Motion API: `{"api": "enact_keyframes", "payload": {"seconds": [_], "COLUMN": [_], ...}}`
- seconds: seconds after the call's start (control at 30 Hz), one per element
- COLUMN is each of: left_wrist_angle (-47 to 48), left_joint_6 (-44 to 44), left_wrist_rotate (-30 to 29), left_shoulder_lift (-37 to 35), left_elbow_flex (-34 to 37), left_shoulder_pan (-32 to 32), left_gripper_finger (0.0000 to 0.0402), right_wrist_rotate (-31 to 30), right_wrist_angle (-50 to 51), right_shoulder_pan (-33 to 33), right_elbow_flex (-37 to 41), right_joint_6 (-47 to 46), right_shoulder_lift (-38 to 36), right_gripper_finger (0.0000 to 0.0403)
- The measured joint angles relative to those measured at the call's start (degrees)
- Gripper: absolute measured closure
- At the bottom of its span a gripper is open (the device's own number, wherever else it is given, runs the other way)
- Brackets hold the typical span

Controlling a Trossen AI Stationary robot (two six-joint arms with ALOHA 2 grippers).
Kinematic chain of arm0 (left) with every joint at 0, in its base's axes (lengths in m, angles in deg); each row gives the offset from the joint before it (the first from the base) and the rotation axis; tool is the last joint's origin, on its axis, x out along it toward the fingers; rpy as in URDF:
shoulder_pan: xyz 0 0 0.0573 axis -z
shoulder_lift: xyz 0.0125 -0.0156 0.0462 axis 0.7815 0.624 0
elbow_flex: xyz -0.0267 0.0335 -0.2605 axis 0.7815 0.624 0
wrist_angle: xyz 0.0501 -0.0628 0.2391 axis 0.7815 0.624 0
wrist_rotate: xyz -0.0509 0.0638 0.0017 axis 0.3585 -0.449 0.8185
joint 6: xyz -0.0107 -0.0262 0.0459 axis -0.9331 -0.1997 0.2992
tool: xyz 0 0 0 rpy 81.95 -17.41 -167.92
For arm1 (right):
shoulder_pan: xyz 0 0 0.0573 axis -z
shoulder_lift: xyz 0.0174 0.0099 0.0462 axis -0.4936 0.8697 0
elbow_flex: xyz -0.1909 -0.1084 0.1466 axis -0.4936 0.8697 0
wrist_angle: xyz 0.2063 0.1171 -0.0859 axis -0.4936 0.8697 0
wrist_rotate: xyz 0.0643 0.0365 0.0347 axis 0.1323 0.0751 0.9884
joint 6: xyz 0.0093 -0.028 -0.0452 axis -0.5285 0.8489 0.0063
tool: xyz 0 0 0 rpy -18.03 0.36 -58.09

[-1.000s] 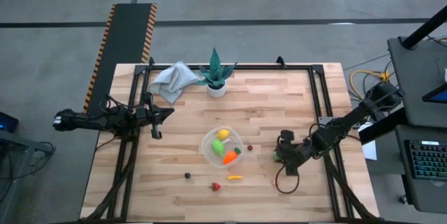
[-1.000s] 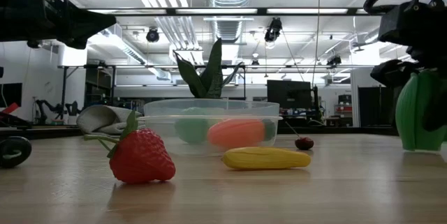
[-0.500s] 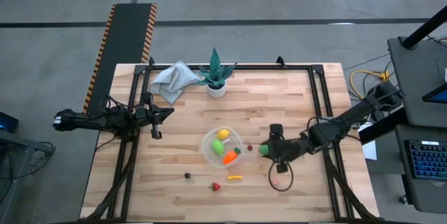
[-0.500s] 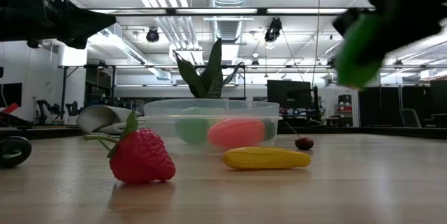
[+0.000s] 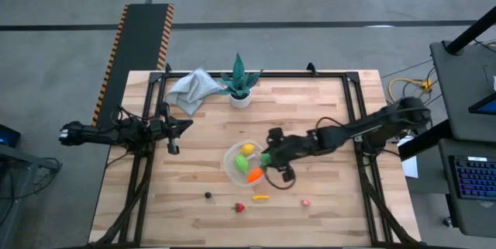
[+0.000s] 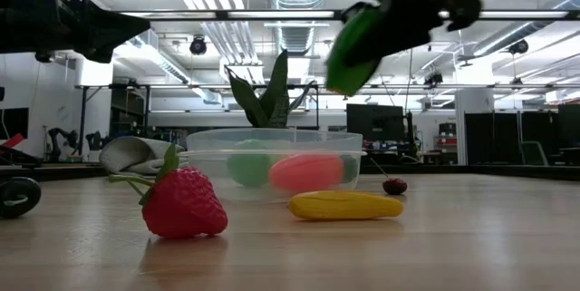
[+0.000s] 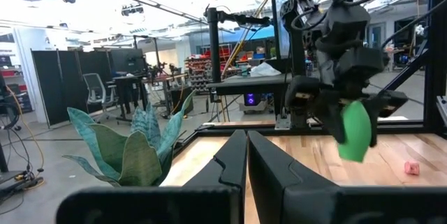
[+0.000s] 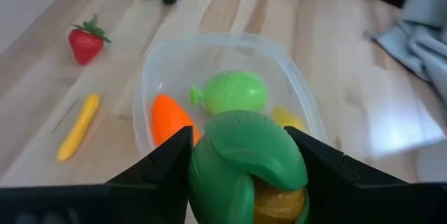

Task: Pick and placing Produce into tupperware
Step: Put the corn into the bin

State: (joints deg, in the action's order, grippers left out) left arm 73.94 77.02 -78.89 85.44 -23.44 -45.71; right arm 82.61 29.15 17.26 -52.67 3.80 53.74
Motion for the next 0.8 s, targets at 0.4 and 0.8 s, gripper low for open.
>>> {"api": "enact_keyframes", "payload": {"seconds": [0.4,0.8], "left_wrist_angle": [-0.05,-0.19], "left_joint_6": [0.0,0.0], "left_wrist_rotate": [0.02,0.13], "left_shoulder_lift": [-0.04,-0.04], "left_elbow_flex": [0.0,-0.01], "left_shoulder_pan": [0.01,0.01], "left_gripper_finger": [0.0402,0.0402], "right_wrist_rotate": [2.68,9.42], "right_wrist_angle": [21.13,24.94], "right_shoulder_pan": [3.52,8.06], "right_elbow_flex": [-20.49,-24.92], "right_joint_6": [7.75,8.04], "right_shoulder_lift": [16.32,20.44], "right_gripper_finger": [0.0216,0.0204]}}
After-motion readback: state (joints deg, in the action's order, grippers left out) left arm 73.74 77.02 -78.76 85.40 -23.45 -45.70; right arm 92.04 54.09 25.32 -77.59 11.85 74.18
